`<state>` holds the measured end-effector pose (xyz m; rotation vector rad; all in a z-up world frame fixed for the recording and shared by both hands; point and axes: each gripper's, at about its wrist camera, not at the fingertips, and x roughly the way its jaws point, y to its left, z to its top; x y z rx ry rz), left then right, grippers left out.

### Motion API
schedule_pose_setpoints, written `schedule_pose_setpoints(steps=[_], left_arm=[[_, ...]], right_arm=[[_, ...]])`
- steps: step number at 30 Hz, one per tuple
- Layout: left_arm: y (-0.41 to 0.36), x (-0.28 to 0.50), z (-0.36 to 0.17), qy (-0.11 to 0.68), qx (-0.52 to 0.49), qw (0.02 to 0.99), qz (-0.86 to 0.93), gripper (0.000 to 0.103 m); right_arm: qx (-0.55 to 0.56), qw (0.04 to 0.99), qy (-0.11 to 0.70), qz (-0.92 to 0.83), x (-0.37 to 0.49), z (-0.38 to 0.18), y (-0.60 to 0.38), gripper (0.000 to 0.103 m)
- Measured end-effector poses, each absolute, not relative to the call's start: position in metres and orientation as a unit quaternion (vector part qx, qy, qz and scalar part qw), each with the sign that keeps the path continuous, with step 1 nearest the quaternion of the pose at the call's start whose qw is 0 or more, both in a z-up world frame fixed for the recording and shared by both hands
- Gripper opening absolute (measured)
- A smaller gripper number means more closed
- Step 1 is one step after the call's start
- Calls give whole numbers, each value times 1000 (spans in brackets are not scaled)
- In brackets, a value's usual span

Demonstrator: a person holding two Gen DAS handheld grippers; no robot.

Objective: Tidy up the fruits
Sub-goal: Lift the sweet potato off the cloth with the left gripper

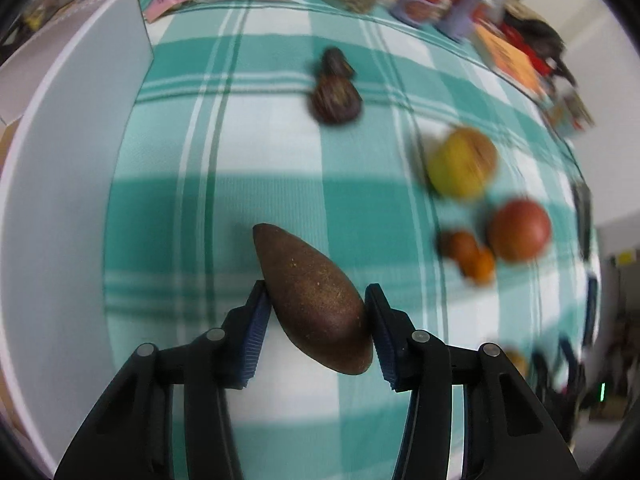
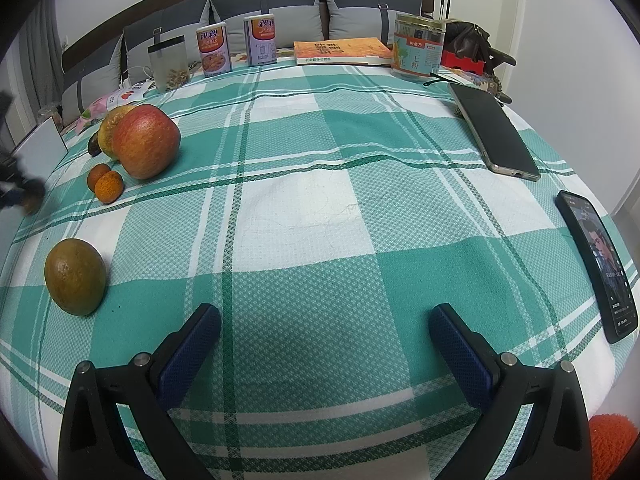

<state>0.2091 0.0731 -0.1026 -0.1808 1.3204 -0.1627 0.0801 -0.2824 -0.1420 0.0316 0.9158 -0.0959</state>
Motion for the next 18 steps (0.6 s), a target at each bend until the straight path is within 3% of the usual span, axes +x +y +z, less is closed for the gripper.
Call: schedule_pose_setpoints(steps=[8, 13, 15, 18], left_arm=[[26, 139, -114, 624, 54, 759, -177, 50], [10, 139, -131, 605, 55, 778, -159, 47], [12, 135, -130, 596, 48, 788, -148, 52], [14, 130, -130, 588, 43, 799, -121, 70]], right_arm=[[15, 896, 441, -47, 80, -142, -282, 103], [15, 897, 439, -47, 80, -141, -283, 103], [15, 897, 439, -47, 80, -141, -283, 103], [15, 897, 439, -47, 80, -141, -283, 103]])
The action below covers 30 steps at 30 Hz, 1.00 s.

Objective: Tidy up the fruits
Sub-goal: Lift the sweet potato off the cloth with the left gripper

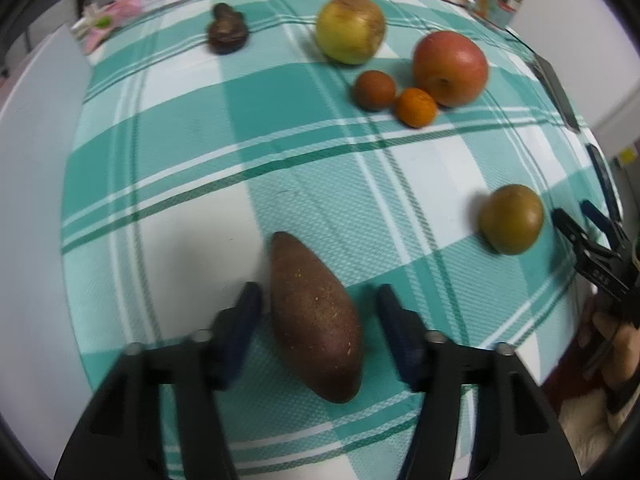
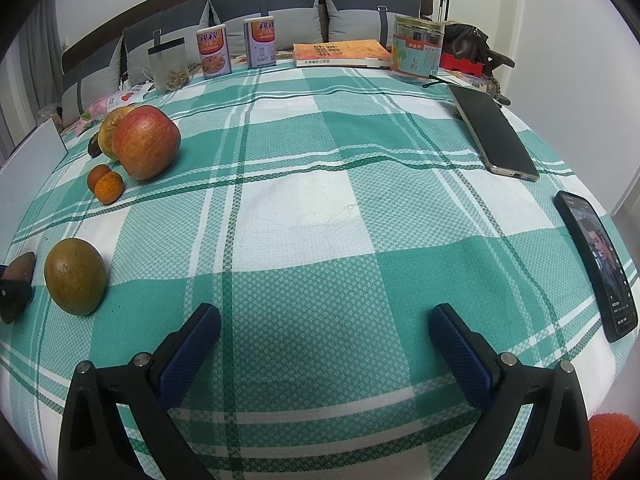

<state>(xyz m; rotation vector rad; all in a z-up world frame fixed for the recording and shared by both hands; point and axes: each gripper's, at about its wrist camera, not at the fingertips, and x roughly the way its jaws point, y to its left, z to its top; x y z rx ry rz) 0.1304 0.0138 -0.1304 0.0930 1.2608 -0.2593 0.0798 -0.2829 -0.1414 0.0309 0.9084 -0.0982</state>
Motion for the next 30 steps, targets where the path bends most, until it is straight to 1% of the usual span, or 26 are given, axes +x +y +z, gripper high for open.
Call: schedule_pose_setpoints(steps=[1, 4, 10, 14, 17, 22, 26, 30], left_arm=[[15, 129, -131, 585, 46, 803, -108, 75], [26, 117, -134, 581, 42, 809, -82, 76], [42, 107, -136, 578, -1, 813, -68, 76], [35, 100, -138, 574, 32, 816, -69, 76], [37, 96, -138, 569, 29, 819, -69, 78], [35, 97, -138, 565, 26, 822, -67, 78], [38, 92, -140, 562, 30, 824, -62, 85], [38, 91, -142, 555, 29, 829, -56, 88]], right_arm=[[15, 897, 438, -47, 80, -141, -283, 103], [15, 897, 439, -47, 80, -141, -283, 103], [15, 897, 438, -47, 80, -142, -283, 103], [15, 898, 437, -48, 79, -141, -283, 103], [15, 898, 436, -48, 79, -141, -283, 103], [15, 898, 437, -48, 79, -141, -283, 103], [15, 898, 437, -48, 79, -141, -283, 103], [15, 898, 437, -48, 79, -141, -283, 103]])
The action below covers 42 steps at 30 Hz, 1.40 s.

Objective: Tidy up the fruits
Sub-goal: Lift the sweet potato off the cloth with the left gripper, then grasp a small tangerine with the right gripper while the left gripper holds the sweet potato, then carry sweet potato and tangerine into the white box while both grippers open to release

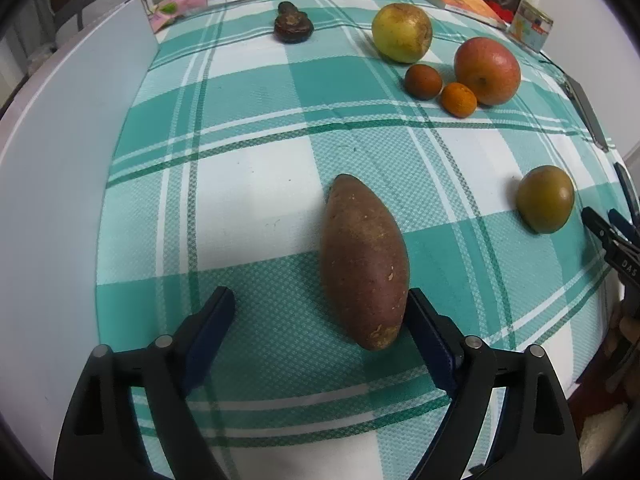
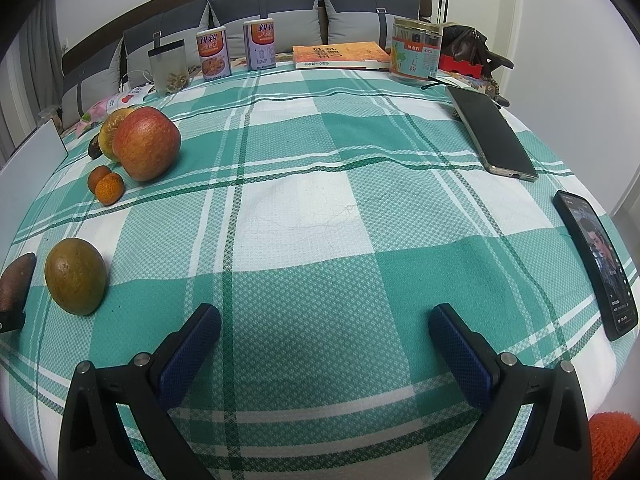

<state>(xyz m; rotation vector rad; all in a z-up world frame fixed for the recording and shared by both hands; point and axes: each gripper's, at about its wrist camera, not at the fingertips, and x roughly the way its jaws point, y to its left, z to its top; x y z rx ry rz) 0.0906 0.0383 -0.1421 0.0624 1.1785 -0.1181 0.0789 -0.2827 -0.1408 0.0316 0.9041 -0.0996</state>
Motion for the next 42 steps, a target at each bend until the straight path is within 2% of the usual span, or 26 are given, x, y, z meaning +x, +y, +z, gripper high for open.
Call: schedule_pose_setpoints(steps=[6, 9, 12, 17, 19, 20, 22, 25, 26, 27, 28, 29, 34, 42], left_arm=[[40, 91, -142, 556, 25, 829, -51, 91], [46, 84, -135, 551, 4, 833, -57, 90], [50, 78, -128, 539, -14, 839, -71, 90], [43, 77, -119, 524, -3, 847, -90, 87], [40, 78, -117, 521, -3, 848, -92, 80], [38, 80, -118, 523, -6, 847, -93, 73], [35, 84, -123, 532, -12, 841, -94, 68], [28, 88, -131, 537, -6, 838, -91, 67], [26, 89, -133, 539, 0, 838, -90, 61], [23, 90, -135, 540, 4, 837, -90, 52], [22, 90, -135, 538, 13, 839, -83, 39], [22, 91, -134, 534, 16, 841, -79, 39], [34, 87, -127, 529, -22, 844, -91, 39], [46, 67, -102, 523, -70, 843, -107, 39]], right_arm=[[16, 888, 460, -26, 81, -135, -287, 102], [59, 905, 422, -5, 73, -107, -294, 102], [90, 897, 423, 91, 88, -88, -275, 101], [115, 840, 484, 217, 157, -80, -211, 76], [104, 819, 513, 237, 185, -87, -180, 67], [87, 814, 523, 237, 197, -92, -165, 66], [59, 811, 537, 223, 212, -102, -145, 66], [37, 813, 550, 189, 224, -116, -129, 65], [30, 815, 549, 182, 227, -119, -125, 63], [23, 818, 548, 175, 229, -122, -121, 50], [21, 820, 548, 167, 230, -124, -122, 34], [29, 822, 546, 161, 231, -126, -125, 30], [87, 816, 541, 183, 222, -113, -142, 29], [80, 796, 549, 242, 178, -78, -132, 29]])
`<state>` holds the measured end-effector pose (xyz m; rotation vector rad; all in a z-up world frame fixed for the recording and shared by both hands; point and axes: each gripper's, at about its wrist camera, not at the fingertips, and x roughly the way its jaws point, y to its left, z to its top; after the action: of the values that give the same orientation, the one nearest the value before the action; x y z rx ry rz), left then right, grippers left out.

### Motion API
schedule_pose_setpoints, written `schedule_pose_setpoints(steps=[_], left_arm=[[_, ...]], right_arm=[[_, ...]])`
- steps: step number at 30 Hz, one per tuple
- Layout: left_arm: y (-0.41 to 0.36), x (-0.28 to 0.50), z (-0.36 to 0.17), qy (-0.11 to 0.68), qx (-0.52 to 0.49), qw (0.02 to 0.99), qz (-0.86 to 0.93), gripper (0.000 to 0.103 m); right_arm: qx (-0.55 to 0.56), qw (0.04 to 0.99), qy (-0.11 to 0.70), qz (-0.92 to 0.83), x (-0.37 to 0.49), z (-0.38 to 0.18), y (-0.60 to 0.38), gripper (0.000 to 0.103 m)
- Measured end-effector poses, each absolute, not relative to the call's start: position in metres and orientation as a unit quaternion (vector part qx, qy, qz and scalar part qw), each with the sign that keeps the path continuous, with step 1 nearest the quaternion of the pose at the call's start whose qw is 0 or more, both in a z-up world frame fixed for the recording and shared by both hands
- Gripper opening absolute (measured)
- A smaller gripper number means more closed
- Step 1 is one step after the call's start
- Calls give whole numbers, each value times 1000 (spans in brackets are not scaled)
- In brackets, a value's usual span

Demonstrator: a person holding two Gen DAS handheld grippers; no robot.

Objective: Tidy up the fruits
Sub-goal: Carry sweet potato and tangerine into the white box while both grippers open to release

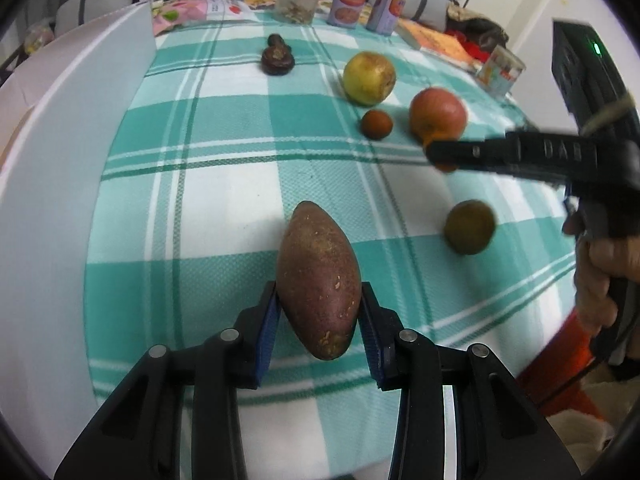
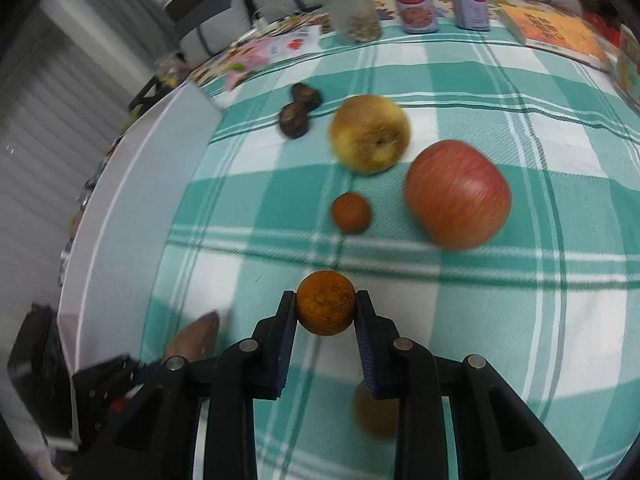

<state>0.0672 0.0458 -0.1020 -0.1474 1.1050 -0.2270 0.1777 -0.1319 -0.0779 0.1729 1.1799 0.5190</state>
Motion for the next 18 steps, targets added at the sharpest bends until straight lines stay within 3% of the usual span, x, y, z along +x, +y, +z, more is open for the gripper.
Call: schedule_pose_setpoints(steps=[11, 18], left_arm=[[139, 13, 21, 434, -178, 878, -90, 39], [258, -9, 40, 425, -196, 883, 29, 39]], right_arm=[[63, 789, 496, 357, 137, 13, -49, 29], [36, 755, 476, 449, 105, 51, 49, 29]])
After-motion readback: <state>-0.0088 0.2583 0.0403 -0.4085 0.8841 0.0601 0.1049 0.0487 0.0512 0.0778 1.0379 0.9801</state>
